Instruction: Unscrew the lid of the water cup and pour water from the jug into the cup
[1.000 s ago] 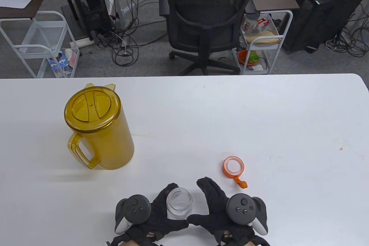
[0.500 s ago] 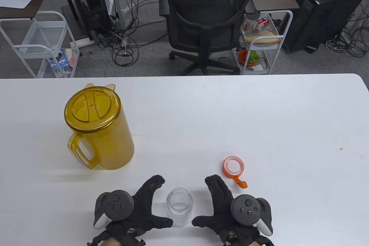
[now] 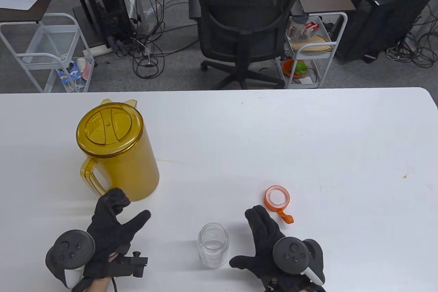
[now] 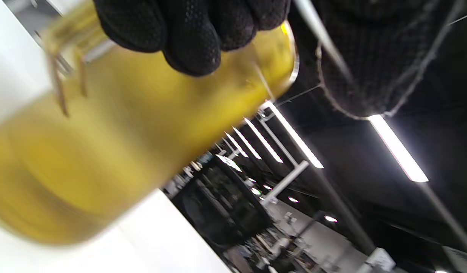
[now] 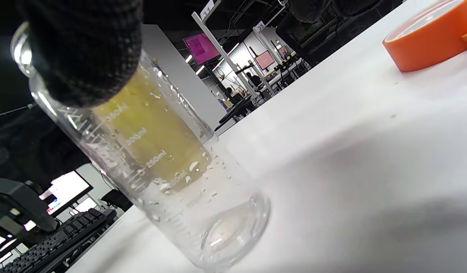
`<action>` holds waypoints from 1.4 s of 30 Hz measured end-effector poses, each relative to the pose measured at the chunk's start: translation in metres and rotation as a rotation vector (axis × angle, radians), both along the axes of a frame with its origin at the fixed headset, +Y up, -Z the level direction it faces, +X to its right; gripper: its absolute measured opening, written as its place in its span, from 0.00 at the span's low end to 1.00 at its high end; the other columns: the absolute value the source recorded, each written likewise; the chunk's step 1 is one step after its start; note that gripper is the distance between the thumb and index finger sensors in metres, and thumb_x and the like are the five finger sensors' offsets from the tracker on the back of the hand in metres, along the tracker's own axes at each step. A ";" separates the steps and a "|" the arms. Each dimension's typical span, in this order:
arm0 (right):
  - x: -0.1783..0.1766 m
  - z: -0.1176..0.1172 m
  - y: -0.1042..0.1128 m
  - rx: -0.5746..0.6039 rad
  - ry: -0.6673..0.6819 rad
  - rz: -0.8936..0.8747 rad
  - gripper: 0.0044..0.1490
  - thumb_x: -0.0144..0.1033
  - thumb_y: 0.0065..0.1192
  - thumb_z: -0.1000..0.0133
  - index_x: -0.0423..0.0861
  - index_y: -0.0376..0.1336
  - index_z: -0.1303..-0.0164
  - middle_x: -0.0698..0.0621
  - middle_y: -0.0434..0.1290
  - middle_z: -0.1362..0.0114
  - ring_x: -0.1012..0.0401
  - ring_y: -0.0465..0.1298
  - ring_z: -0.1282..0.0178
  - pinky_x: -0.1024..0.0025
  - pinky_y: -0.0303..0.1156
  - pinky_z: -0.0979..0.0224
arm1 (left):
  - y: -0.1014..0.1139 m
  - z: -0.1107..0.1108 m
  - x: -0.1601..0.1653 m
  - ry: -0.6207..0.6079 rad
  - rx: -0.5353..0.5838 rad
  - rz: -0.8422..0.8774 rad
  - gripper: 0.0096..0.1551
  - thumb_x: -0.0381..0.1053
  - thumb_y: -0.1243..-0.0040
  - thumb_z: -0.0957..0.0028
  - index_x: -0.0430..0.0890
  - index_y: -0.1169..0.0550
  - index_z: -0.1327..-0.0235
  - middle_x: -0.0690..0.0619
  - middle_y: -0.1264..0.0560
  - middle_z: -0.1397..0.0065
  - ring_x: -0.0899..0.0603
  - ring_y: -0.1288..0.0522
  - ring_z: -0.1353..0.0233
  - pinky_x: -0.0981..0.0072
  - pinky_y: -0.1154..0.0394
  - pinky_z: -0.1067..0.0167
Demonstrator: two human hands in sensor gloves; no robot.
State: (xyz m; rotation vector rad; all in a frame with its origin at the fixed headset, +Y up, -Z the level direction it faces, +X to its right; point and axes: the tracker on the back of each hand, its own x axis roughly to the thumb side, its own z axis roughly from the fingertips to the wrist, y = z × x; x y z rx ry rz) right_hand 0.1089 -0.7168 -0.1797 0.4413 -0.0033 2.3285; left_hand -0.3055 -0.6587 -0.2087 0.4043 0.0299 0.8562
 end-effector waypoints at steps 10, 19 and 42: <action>-0.004 0.001 0.000 0.040 -0.008 0.014 0.71 0.62 0.75 0.56 0.46 0.39 0.15 0.40 0.42 0.12 0.36 0.54 0.15 0.36 0.57 0.20 | -0.005 -0.020 -0.011 0.165 -0.043 -0.004 0.58 0.68 0.26 0.61 0.48 0.45 0.26 0.50 0.36 0.26 0.41 0.28 0.30 0.45 0.30 0.30; -0.005 0.000 -0.004 0.014 -0.016 0.026 0.69 0.60 0.75 0.56 0.46 0.41 0.16 0.40 0.45 0.13 0.36 0.53 0.15 0.36 0.56 0.19 | -0.001 -0.009 -0.036 0.274 0.002 0.019 0.50 0.68 0.29 0.55 0.51 0.43 0.29 0.54 0.34 0.31 0.45 0.27 0.33 0.48 0.28 0.30; -0.002 -0.006 -0.009 -0.036 -0.052 0.002 0.72 0.60 0.73 0.53 0.43 0.34 0.16 0.37 0.39 0.14 0.34 0.50 0.15 0.36 0.54 0.19 | -0.009 -0.047 -0.049 0.257 -0.056 0.159 0.42 0.62 0.45 0.39 0.52 0.52 0.23 0.54 0.41 0.20 0.42 0.33 0.20 0.42 0.41 0.20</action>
